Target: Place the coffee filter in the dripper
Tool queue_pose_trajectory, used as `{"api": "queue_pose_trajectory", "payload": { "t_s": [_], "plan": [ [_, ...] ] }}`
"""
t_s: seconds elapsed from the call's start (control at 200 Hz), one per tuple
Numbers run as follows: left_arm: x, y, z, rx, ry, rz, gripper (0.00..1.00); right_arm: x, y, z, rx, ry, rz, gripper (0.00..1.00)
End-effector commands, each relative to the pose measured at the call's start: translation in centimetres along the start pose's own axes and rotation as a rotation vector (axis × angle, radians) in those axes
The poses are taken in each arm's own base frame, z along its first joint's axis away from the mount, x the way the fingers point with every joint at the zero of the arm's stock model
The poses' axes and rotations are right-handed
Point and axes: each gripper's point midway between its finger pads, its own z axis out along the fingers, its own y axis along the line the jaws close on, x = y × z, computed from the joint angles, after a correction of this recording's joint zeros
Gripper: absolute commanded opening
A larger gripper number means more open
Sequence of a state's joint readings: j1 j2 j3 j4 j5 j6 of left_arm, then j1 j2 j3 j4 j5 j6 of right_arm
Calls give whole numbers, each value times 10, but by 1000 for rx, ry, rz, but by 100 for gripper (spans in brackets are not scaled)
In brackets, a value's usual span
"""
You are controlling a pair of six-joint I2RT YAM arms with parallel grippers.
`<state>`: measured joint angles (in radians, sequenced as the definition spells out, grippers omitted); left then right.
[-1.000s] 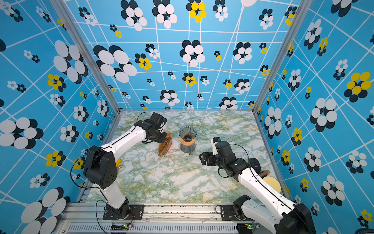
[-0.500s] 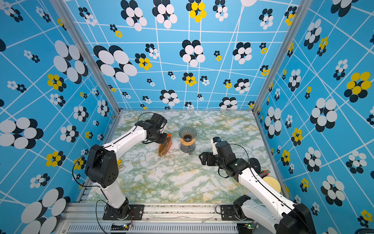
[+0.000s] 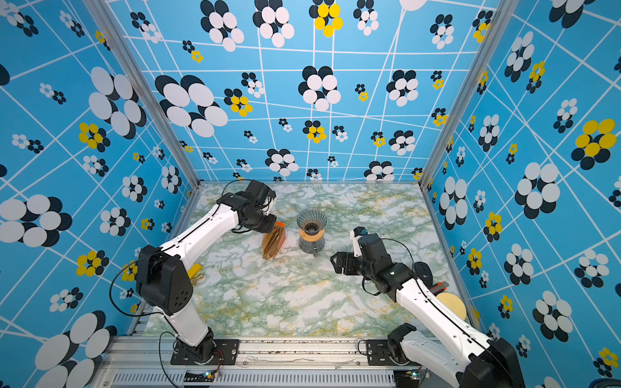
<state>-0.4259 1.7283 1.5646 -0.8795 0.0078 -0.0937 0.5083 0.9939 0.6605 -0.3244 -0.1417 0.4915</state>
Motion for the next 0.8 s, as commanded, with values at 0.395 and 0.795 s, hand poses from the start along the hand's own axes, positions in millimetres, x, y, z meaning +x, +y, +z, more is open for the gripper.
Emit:
{"api": "queue_pose_trajectory", "payload": {
  "t_s": [0.395, 0.795],
  "plan": [
    [1, -39, -97, 261, -2, -284, 0, -20, 25, -23, -55, -42, -5, 82],
    [-39, -98, -160, 647, -24, -391, 0, -20, 11, -37, 16, -81, -30, 83]
  ]
}}
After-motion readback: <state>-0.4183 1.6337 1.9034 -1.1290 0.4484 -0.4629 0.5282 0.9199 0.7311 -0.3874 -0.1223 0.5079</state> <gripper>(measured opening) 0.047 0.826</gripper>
